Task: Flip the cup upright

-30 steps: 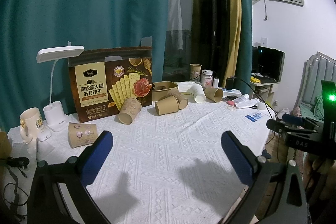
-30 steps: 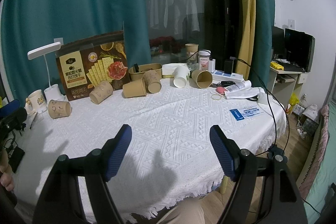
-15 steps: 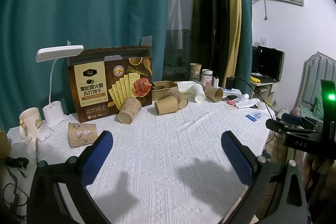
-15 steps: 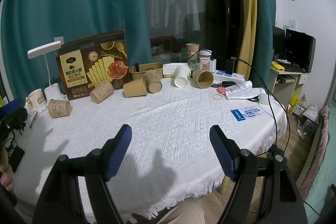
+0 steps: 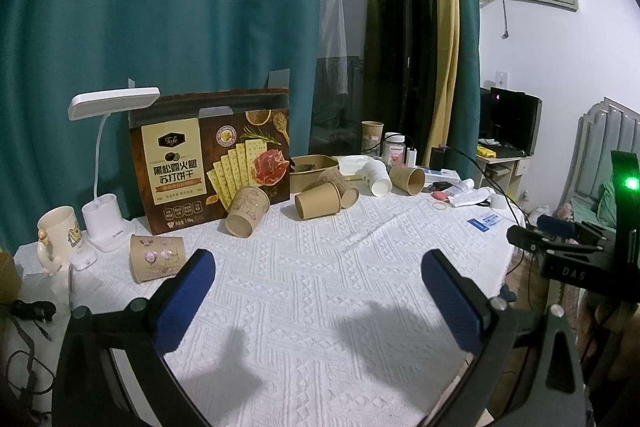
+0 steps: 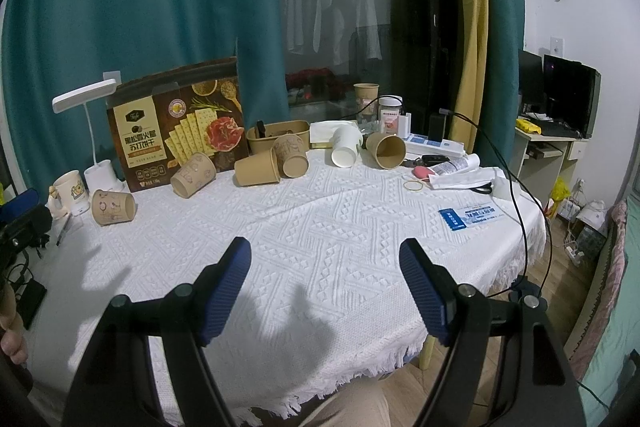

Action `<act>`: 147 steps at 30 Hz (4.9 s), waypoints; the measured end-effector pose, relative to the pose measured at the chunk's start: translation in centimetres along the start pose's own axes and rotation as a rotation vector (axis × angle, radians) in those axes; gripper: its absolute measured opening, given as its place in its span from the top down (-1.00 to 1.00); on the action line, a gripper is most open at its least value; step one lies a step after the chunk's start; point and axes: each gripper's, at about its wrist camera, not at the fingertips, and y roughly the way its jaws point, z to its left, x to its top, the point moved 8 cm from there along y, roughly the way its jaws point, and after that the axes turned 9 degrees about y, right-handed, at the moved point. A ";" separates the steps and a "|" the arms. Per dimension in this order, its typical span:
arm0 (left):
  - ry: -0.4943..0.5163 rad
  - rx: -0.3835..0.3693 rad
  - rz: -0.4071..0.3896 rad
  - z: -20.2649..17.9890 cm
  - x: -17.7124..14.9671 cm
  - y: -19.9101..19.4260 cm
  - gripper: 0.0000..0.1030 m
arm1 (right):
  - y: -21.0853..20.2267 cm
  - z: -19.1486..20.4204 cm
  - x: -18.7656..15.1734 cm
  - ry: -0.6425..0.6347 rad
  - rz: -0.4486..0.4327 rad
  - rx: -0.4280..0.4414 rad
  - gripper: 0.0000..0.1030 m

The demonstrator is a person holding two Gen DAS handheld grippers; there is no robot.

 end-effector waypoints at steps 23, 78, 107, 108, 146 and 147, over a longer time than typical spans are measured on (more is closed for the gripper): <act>0.004 -0.015 0.010 -0.5 0.1 0.9 -0.99 | 1.3 -0.9 0.4 0.031 0.009 0.001 -0.44; -0.035 -0.338 0.535 -13.1 7.4 51.1 -0.18 | 22.7 -20.7 5.8 0.168 0.156 -0.182 -0.45; -0.342 -0.518 0.554 -7.7 -6.6 14.6 -0.17 | 9.3 -4.1 -3.6 0.118 0.260 0.047 -0.45; -0.367 -0.513 0.562 -7.5 -7.5 14.3 -0.17 | 9.2 -3.9 -4.0 0.116 0.266 0.050 -0.45; -0.281 -0.154 0.355 3.5 -9.4 7.2 -0.53 | 12.9 9.3 -4.6 -0.044 0.676 0.437 -0.45; -0.286 -0.151 0.353 3.8 -9.6 7.1 -0.53 | 13.1 9.8 -4.8 -0.060 0.690 0.442 -0.45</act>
